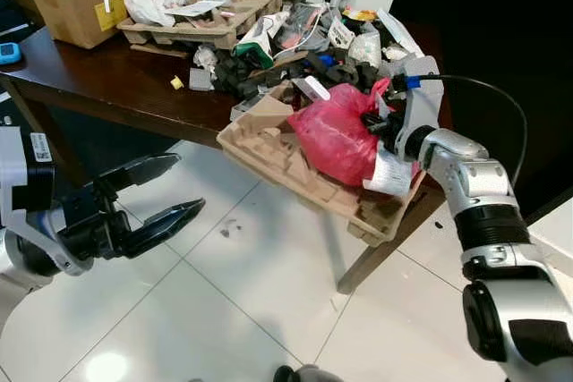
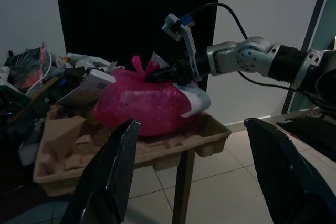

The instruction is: Picking trash to rubbish bin

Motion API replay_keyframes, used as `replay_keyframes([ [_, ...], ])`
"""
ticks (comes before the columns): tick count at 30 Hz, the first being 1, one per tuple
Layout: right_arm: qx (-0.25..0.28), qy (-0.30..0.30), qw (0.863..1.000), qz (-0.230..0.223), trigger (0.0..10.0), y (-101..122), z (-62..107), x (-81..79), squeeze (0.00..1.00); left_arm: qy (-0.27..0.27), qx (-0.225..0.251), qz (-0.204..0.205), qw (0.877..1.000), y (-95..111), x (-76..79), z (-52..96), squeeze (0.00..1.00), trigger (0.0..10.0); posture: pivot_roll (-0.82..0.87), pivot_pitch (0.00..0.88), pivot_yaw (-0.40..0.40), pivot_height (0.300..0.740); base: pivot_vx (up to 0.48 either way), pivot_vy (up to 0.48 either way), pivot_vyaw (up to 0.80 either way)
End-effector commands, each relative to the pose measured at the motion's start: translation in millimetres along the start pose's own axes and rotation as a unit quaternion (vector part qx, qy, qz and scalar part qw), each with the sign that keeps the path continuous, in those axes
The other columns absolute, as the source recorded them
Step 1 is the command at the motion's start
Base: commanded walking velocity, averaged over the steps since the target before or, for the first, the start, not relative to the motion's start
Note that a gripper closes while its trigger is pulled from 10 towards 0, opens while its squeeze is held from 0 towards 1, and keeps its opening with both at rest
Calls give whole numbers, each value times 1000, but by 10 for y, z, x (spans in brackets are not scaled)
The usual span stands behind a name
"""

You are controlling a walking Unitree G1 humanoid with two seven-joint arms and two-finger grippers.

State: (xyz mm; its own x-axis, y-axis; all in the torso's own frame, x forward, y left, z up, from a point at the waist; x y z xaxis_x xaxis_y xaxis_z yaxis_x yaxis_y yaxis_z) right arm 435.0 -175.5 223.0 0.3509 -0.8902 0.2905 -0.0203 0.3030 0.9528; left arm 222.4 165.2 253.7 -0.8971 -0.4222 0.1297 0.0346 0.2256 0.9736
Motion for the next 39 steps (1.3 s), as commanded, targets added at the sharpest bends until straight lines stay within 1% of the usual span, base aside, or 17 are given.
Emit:
replay_keyframes([
  [1, 12, -9, 1000, -22, 0, -15, -30, -23, 0, -8, 5, -4, 1000, 2, 37, -29, 0, 10000, 122, 120, -79, 740, 0, 0, 0],
  [3, 55, -23, 997, -48, 0, 125, -43, -4, 0, -6, 5, -6, 1000, 8, 22, -32, 0, 10000, 122, 122, -79, 740, 0, 0, 0],
  [4, 55, -23, 997, -48, 0, 125, -43, -4, 0, -6, 5, -6, 1000, 8, 22, -32, 0, 10000, 122, 122, -79, 740, 0, 0, 0],
  [6, 104, -41, 990, -87, 0, 284, -29, 57, 0, -2, 8, -10, 1000, 17, 1, -34, 0, 10000, 121, 118, -81, 740, 0, 0, 0],
  [8, 118, -48, 987, -101, 0, 329, -20, 84, 0, 0, 9, -12, 1000, 20, -7, -34, 0, 10000, 121, 118, -81, 740, 0, 0, 0],
  [9, 149, -59, 978, -135, 0, 423, 8, 156, 0, 4, 13, -16, 1000, 30, -26, -37, 0, 10000, 123, 115, -83, 740, 0, 0, 0],
  [10, 149, -59, 978, -135, 0, 423, 8, 156, 0, 4, 13, -16, 1000, 30, -26, -37, 0, 10000, 123, 115, -83, 740, 0, 0, 0],
  [13, 218, -80, 951, -206, 0, 622, 102, 337, 0, 11, 22, -27, 999, 64, -61, -53, 0, 10000, 125, 109, -83, 740, 0, 0, 0],
  [15, 243, -90, 940, -223, 0, 695, 145, 407, 0, 11, 27, -31, 999, 84, -69, -63, 0, 10000, 125, 104, -82, 740, 0, 0, 0],
  [17, 253, -97, 935, -228, 0, 724, 165, 443, 0, 11, 30, -31, 999, 93, -72, -66, 0, 10000, 125, 103, -81, 740, 0, 0, 0],
  [21, 260, -127, 931, -222, 0, 753, 214, 572, 0, 8, 32, -33, 999, 108, -71, -73, 0, 10000, 126, 99, -79, 740, 0, 0, 0],
  [24, 261, -183, 927, -196, 0, 743, 318, 805, 0, 5, 33, -35, 999, 119, -71, -79, 0, 10000, 127, 98, -73, 740, 0, 0, 0],
  [25, 261, -183, 927, -196, 0, 743, 318, 805, 0, 5, 33, -35, 999, 119, -71, -79, 0, 10000, 127, 98, -73, 740, 0, 0, 0],
  [28, 260, -247, 916, -179, 0, 715, 472, 1075, 0, 4, 32, -35, 999, 118, -70, -86, 0, 10000, 128, 101, -68, 740, 0, 0, 0],
  [32, 256, -288, 907, -167, 0, 688, 581, 1224, 0, 2, 31, -35, 999, 114, -68, -93, 0, 10000, 128, 102, -65, 740, 0, 0, 0],
  [34, 243, -343, 896, -144, 0, 632, 724, 1403, 0, 1, 30, -35, 999, 113, -75, -99, 0, 10000, 127, 102, -59, 740, 0, 0, 0],
  [39, 218, -395, 886, -108, 0, 551, 861, 1557, 0, -1, 31, -35, 999, 120, -77, -108, 0, 10000, 124, 102, -56, 740, 0, 0, 0],
])
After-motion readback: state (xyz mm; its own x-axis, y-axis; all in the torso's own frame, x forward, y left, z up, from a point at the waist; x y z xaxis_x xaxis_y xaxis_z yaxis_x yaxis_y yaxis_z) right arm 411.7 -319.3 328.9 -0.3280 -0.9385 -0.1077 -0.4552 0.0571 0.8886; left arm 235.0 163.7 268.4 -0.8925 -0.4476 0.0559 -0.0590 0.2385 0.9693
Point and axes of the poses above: a point about 5 cm out from each wrist's last joint towards the gripper, its own z axis pointing back from the gripper into the wrist, its own y axis along the axis of the wrist's last joint, x = y × z, the point moved 5 cm from there along -z, pointing out of the wrist towards the gripper, and after that the axes turned 15 degrees about z, right-handed, at the moved point
